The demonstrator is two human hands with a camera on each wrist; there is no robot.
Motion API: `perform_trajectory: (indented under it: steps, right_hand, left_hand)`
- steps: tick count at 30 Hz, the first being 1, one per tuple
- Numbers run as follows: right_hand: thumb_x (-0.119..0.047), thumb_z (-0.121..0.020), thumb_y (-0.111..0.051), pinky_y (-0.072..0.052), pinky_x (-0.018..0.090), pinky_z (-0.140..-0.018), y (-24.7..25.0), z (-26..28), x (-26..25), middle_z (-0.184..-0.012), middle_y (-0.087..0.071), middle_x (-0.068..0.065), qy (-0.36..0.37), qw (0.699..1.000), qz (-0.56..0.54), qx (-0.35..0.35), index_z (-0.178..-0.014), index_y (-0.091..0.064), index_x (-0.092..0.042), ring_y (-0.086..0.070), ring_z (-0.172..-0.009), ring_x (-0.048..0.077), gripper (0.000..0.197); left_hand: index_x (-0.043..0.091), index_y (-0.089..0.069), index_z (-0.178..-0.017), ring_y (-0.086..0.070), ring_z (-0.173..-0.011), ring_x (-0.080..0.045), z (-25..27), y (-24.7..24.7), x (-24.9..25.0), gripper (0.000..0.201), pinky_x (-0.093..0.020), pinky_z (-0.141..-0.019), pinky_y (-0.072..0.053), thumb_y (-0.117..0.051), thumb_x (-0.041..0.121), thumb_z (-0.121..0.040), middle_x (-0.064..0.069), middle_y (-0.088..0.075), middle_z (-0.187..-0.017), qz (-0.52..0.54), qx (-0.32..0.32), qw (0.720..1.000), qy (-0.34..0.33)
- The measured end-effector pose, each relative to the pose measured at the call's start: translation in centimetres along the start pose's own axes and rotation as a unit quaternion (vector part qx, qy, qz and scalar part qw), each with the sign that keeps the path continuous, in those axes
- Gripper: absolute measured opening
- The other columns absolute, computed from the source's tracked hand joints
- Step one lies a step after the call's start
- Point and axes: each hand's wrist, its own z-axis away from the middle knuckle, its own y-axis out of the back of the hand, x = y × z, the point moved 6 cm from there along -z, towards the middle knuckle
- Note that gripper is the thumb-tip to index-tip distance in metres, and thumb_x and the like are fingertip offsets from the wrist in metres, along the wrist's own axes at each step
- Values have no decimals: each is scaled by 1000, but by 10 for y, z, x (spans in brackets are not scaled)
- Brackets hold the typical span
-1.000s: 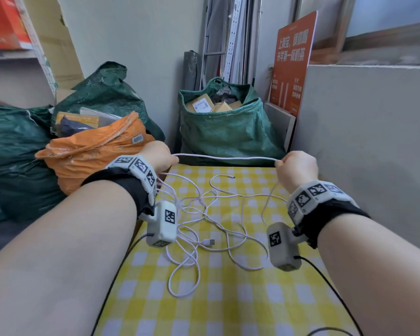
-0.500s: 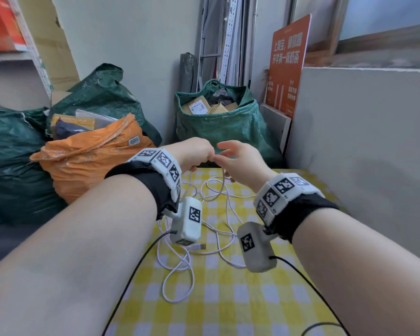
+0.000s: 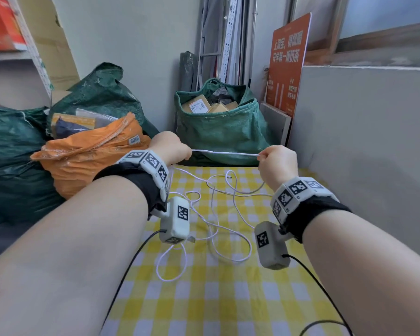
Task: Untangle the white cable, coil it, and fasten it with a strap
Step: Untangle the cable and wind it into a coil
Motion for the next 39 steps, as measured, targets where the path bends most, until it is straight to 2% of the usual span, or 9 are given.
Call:
perform_trajectory:
  steps: [3, 7, 12, 16, 19, 22, 28, 35, 39]
  right_hand:
    - [-9, -92, -50, -40, 25, -76, 6, 0, 9, -106, -67, 13, -36, 999, 7, 25, -104, -70, -11, -59, -101, 31, 24]
    - [-8, -92, -49, -47, 33, -85, 22, -2, 36, -110, -65, 20, -107, 992, 50, 48, -109, -68, -3, -59, -106, 36, 26]
    - [-5, -91, -46, -44, 32, -78, 11, 7, 41, -116, -62, 22, -141, 985, 93, -38, -108, -63, 4, -59, -109, 35, 26]
    - [-12, -91, -41, -43, 28, -76, -6, 10, -1, -98, -66, 11, 4, 992, 106, -67, -91, -66, -9, -60, -96, 33, 25]
    - [-19, -92, -44, -43, 27, -66, -12, 21, -39, -68, -59, 5, 95, 991, -51, -79, -69, -62, -16, -48, -63, 18, 30]
    - [-28, -95, -50, -47, 26, -51, -22, 35, -65, -87, -71, 12, 121, 967, -159, -160, -96, -70, -7, -53, -54, 14, 29]
    - [-25, -98, -44, -42, 22, -44, -23, 41, -70, -83, -73, 10, 65, 915, -329, -225, -95, -66, -15, -55, -53, 13, 24]
    - [-2, -94, -47, -58, 25, -57, -22, 35, -65, -66, -63, 11, 51, 929, -289, -225, -110, -66, -9, -62, -62, 21, 26]
    - [2, -88, -49, -54, 38, -87, -5, 10, -34, -98, -71, 12, 30, 996, -33, -76, -116, -64, -11, -66, -97, 30, 35]
  left_hand:
    - [8, -48, -59, -42, -53, -23, -3, 8, -10, 23, -27, -45, -26, -59, 19, -77, -7, -47, -63, -70, 48, 996, 20]
    - [5, -56, -75, -48, -68, -29, -1, 24, -27, 18, -30, -57, -35, -56, 22, -82, -11, -53, -78, -105, 85, 990, 47]
    - [10, -49, -71, -32, -52, -20, 3, -3, -11, 9, -23, -48, -29, -51, 4, -77, -8, -37, -66, 78, -95, 991, 61]
    - [13, -44, -71, -13, -53, -14, 14, -19, 14, 18, -27, -53, -16, -40, 0, -83, -2, -23, -58, 186, -168, 967, 46]
    - [10, -48, -79, -16, -53, -14, 17, -25, 30, 15, -27, -53, -18, -41, 4, -90, -2, -26, -60, 211, -182, 960, 20]
    - [9, -49, -79, -21, -54, -15, 18, -29, 42, 13, -28, -51, -21, -45, 6, -91, -3, -29, -62, 218, -181, 959, -7]
    - [12, -45, -72, -26, -58, -16, 13, -28, 43, 18, -28, -51, -26, -49, 11, -90, -5, -33, -68, 191, -178, 965, -10]
    - [4, -52, -86, -29, -57, -19, 14, -34, 40, 1, -29, -51, -26, -51, 4, -86, -8, -34, -68, 130, -185, 973, -54]
    - [0, -60, -84, -32, -50, -20, 7, -29, 21, 5, -27, -49, -29, -57, 4, -85, -9, -39, -58, 114, -176, 977, -47]
